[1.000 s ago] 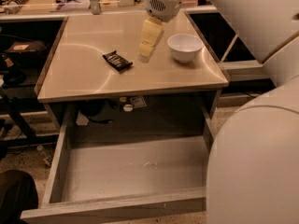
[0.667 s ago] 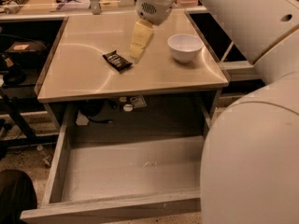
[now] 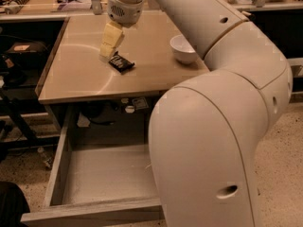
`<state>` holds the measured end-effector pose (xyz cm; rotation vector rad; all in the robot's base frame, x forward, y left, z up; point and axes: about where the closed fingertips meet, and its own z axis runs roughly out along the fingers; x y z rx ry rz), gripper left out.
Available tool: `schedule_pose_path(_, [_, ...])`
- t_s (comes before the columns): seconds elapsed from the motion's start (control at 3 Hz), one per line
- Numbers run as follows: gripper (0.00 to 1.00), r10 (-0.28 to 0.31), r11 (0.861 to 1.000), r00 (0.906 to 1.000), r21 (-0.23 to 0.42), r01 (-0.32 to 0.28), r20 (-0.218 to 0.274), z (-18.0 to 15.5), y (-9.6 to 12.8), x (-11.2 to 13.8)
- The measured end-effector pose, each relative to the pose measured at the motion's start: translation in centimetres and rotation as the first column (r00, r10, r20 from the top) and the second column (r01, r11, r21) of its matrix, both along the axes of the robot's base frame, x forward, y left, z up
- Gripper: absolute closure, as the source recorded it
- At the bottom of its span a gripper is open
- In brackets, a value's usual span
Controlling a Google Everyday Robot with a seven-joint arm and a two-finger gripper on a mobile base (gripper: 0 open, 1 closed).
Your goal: Place rxbar chocolate into top drawer
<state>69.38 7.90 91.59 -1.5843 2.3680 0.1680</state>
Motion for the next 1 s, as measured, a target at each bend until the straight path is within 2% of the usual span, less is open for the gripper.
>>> schedule_pose_path(0.33, [0.00,0.000,1.000,1.0000,0.000,0.000,0.000,0.0,0.0,0.0])
schedule_pose_path(0.67, [0.00,-0.030,0.999,0.9996,0.028,0.030,0.000,-0.5,0.6,1.4])
schedule_pose_path(1.0, [0.00,-0.070,0.997,0.9973,0.039,0.071,-0.022,-1.8,0.8,2.9])
